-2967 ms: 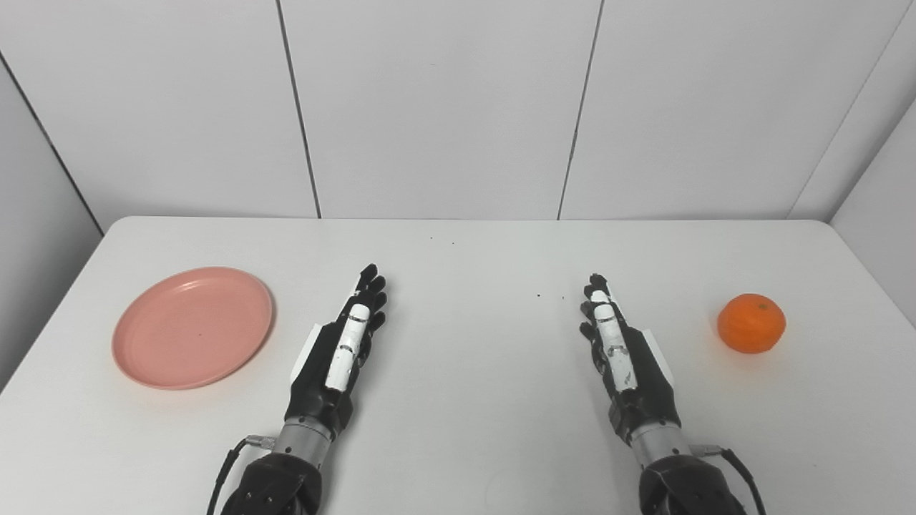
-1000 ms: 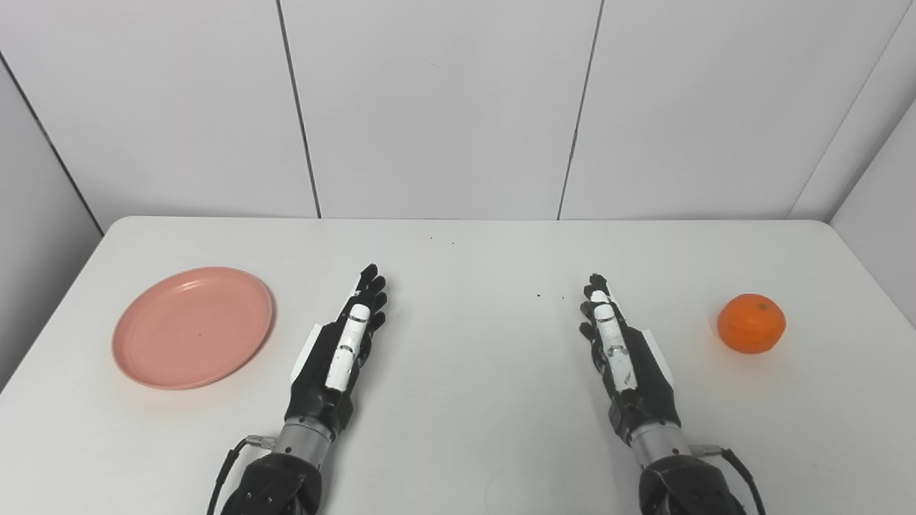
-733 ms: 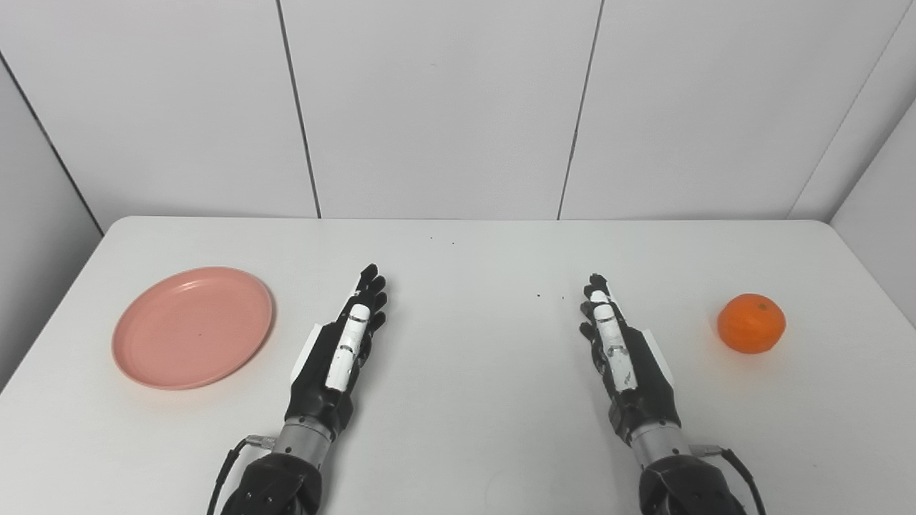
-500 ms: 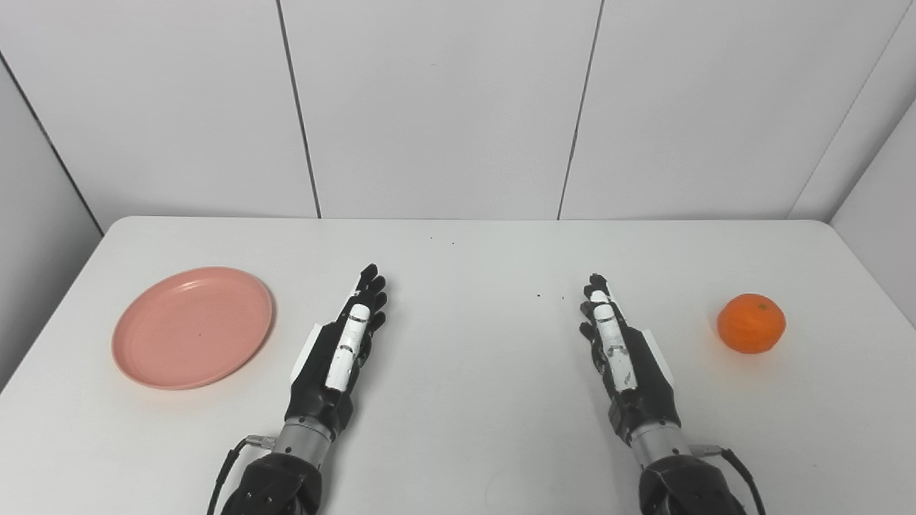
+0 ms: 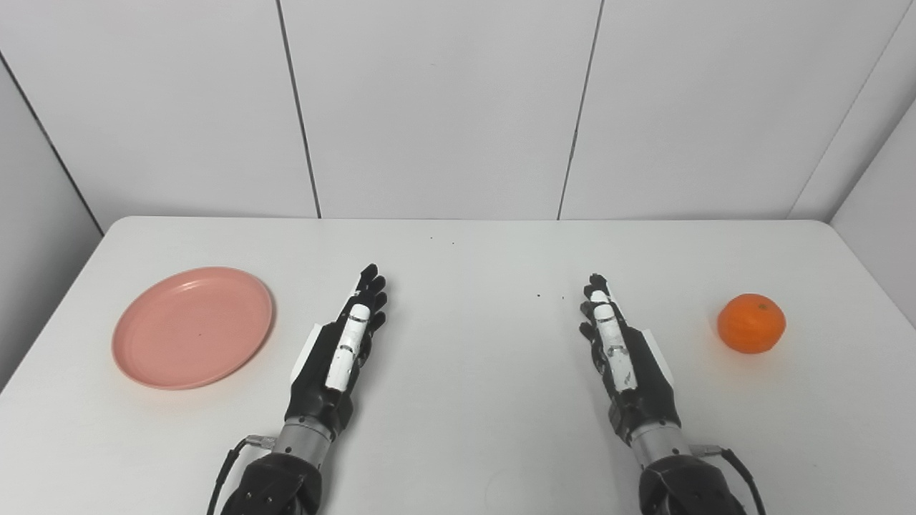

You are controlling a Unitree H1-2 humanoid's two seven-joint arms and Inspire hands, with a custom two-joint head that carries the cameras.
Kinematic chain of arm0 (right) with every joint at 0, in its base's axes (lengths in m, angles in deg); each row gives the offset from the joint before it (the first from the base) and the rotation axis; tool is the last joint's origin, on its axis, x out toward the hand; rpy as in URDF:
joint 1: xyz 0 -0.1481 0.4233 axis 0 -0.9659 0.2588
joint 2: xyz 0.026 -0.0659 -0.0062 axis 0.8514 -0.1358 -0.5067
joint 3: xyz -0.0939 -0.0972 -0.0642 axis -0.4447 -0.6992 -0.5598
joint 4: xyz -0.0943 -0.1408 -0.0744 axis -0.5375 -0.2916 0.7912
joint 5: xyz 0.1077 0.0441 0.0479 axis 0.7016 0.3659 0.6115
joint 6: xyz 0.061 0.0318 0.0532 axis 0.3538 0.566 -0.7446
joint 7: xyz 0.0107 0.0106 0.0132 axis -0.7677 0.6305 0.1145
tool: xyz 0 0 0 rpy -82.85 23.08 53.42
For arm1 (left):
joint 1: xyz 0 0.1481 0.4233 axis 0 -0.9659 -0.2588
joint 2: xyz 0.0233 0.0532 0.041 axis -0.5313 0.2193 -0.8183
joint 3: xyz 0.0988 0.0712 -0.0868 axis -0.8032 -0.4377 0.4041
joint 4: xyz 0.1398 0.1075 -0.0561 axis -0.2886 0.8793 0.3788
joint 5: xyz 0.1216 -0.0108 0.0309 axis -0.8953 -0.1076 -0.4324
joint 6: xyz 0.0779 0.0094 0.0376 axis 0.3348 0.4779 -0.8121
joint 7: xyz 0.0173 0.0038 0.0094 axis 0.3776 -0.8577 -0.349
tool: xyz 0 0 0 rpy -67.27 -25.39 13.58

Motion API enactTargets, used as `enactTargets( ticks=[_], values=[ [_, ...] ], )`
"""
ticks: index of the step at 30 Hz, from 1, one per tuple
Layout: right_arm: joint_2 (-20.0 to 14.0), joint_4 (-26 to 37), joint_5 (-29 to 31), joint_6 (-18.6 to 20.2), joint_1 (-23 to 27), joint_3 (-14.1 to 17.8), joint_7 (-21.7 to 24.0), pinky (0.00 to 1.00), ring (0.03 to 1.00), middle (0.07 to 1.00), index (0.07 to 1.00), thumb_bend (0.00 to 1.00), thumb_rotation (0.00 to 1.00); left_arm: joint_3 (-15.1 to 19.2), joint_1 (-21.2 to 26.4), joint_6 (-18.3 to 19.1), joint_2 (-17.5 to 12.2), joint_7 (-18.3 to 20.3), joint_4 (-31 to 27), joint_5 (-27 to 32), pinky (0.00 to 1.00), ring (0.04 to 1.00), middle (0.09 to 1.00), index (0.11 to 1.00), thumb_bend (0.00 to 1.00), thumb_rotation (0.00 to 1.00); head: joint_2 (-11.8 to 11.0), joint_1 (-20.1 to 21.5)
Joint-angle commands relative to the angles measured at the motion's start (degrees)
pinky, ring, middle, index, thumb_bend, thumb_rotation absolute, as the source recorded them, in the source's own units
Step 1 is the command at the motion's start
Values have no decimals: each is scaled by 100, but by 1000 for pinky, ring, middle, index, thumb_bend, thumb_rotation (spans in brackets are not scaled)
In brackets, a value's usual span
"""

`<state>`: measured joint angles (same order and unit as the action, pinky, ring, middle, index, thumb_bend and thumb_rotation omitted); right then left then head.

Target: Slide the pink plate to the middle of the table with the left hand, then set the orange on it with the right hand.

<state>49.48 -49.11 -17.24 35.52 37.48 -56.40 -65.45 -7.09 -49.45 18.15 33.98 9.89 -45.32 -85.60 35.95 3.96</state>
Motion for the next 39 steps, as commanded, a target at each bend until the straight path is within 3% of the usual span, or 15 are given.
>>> enactTargets(
  ticks=[1, 39],
  values=[
    [-2, 116, 1, -263, 148, -4, 32, 1000, 1000, 1000, 1000, 228, 1000, -8, 102, -105, 23, -10, -173, 8, 1000, 1000, 1000, 1000, 405, 1000, -6, -2],
    [17, 89, 52, -303, 140, 20, 17, 1000, 1000, 1000, 1000, 239, 1000, -2, 108, -59, 24, -1, -186, 34, 1000, 1000, 1000, 1000, 403, 1000, -9, -13]
  ],
)
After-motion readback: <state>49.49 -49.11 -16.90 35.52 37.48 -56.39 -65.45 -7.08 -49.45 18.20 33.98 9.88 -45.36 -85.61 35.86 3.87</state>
